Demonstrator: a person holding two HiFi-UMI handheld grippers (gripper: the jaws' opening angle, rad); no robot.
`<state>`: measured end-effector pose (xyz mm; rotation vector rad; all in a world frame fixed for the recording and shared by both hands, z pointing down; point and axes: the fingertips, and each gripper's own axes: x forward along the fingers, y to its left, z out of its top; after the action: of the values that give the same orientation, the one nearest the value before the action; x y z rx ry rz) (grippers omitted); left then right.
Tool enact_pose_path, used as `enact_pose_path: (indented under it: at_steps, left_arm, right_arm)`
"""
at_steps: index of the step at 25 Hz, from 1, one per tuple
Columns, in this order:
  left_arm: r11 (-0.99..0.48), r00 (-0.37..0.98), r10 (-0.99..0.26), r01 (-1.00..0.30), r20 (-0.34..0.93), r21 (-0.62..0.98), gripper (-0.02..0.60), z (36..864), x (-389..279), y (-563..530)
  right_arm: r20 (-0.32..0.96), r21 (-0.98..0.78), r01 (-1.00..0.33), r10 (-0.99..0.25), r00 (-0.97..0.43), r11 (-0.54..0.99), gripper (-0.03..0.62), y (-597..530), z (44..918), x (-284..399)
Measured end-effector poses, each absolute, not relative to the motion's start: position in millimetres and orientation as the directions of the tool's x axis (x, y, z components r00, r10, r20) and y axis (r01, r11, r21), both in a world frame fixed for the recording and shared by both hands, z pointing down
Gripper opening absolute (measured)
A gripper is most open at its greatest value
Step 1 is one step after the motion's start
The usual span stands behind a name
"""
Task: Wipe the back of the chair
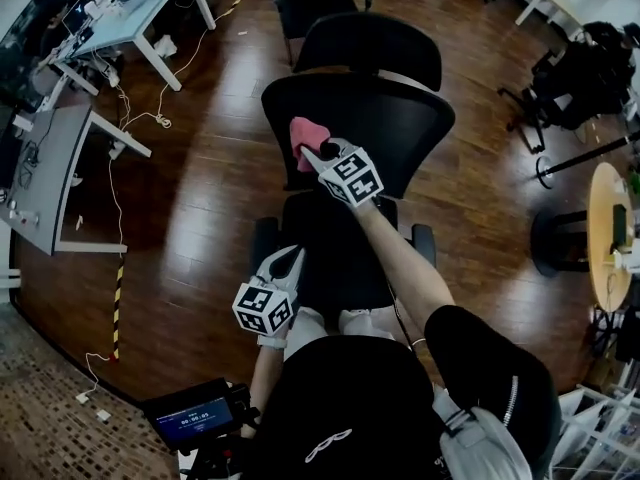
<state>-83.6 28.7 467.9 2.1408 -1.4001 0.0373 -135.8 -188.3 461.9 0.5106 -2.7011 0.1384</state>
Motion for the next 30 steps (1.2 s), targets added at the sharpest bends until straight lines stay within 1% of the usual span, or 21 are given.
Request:
enact_pose_path:
  at_steps: [6, 10, 14, 19, 24, 30]
  left_arm:
    - [-0.264, 0.440, -0.835, -0.847, 0.330, 0.462, -0.008, 477, -98, 36]
    - [-0.274, 0.453, -0.826, -0.843, 0.336, 0.463, -0.008, 478, -126, 37]
    - [-0.278, 0.459, -0.817, -0.844, 0.350, 0.459, -0.008, 481, -146, 39]
    - [-0.273, 0.457, -0.813, -0.847, 0.360, 0.456, -0.008, 484, -160, 37]
    - [-0.283, 0.469, -0.800, -0.845, 0.375, 0.453, -0.008, 488, -159, 33]
    - [-0.317, 0.497, -0.782, -0.837, 0.376, 0.447, -0.008, 485, -145, 25]
  right_arm:
    - [0.386, -0.058, -0.322, -0.277, -0.880, 0.945, 0.041, -227, 473, -212]
    - [0.393, -0.039, -0.276, -0.239, -0.888, 0.960, 0.041, -242, 471, -268]
    - [0.414, -0.023, -0.272, -0.239, -0.879, 0.962, 0.041, -259, 480, -296]
    - [0.439, -0.033, -0.322, -0.275, -0.855, 0.946, 0.041, -290, 497, -296]
    - [0.452, -0.014, -0.330, -0.289, -0.844, 0.944, 0.041, -299, 497, -284]
    - [0.450, -0.039, -0.442, -0.379, -0.809, 0.896, 0.041, -317, 494, -246]
